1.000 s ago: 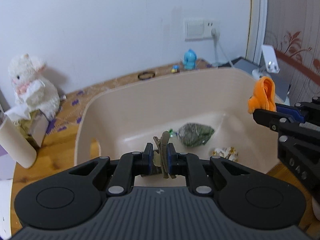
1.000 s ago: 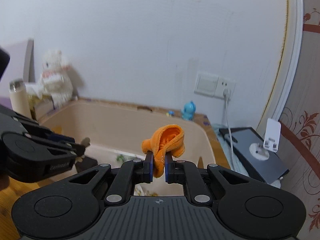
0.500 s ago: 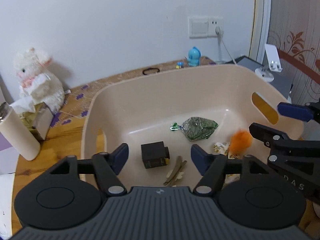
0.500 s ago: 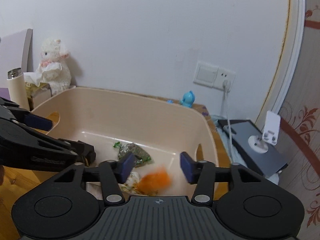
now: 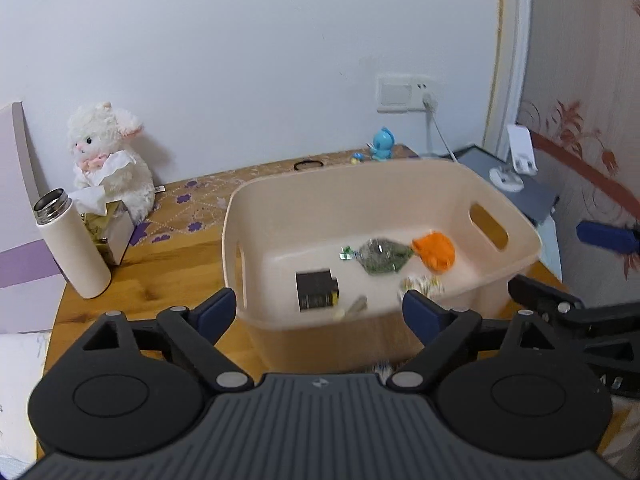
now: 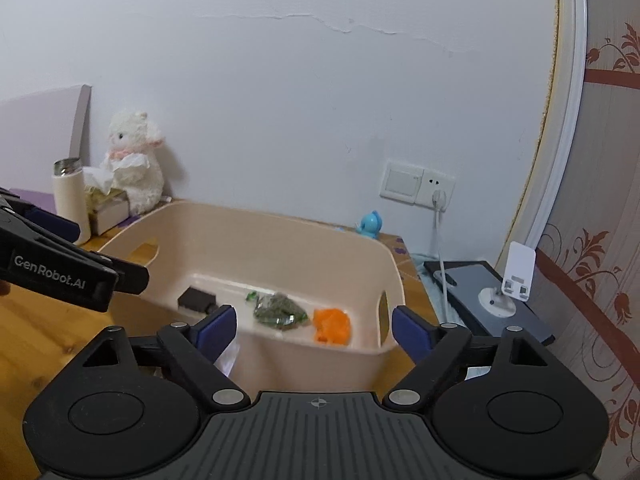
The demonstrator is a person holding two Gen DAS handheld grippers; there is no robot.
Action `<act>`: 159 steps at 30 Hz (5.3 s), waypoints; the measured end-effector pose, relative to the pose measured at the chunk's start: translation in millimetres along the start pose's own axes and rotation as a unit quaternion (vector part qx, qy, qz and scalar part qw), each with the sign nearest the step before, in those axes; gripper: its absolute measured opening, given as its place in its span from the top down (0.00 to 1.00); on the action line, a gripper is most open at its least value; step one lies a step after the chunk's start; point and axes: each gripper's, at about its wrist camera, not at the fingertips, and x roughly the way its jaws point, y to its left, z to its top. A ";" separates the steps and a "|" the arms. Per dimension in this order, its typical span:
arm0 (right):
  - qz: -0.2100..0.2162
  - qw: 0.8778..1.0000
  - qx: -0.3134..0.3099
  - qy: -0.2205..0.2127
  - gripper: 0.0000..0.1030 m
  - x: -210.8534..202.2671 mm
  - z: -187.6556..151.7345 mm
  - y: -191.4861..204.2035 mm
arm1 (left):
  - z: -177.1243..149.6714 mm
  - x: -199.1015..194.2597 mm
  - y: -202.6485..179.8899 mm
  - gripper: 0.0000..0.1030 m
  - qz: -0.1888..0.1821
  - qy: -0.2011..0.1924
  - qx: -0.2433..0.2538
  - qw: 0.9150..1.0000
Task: Organize objects
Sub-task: 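Withdraw both tools and approach the tissue pack and black star box, then grasp the blue-white tissue pack with the left tool while the right grasps the star box, then lift both packs over the basket and release them inside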
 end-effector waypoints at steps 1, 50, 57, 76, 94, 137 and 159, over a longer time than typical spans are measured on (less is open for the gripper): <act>-0.001 1.000 0.000 0.003 0.15 -2.6 -3.5 0.6 | -5.2 -2.1 -1.2 0.12 0.003 0.001 0.005 1.000; 0.036 0.987 -0.002 0.157 0.14 44.3 -103.8 12.9 | -94.8 82.0 -29.8 0.12 -0.019 0.111 -0.026 0.993; 0.047 0.987 -0.002 0.155 0.12 48.4 -102.0 16.4 | -100.9 86.6 -11.6 0.12 0.002 0.110 -0.030 0.994; 0.086 0.987 0.009 0.137 0.05 82.2 -82.4 57.9 | -102.2 98.3 26.7 0.00 0.018 0.098 -0.042 0.994; 0.083 0.990 0.015 0.108 0.79 79.8 -77.9 62.9 | -99.4 82.6 35.4 0.54 -0.002 0.077 -0.034 0.996; 0.017 0.997 0.029 -0.073 0.79 -20.5 12.7 -18.9 | 2.8 -30.2 2.5 0.54 -0.040 -0.079 0.001 0.996; 0.000 0.999 0.032 0.022 0.79 102.1 27.7 -15.6 | 46.8 132.5 -12.1 0.54 0.008 0.070 0.020 0.997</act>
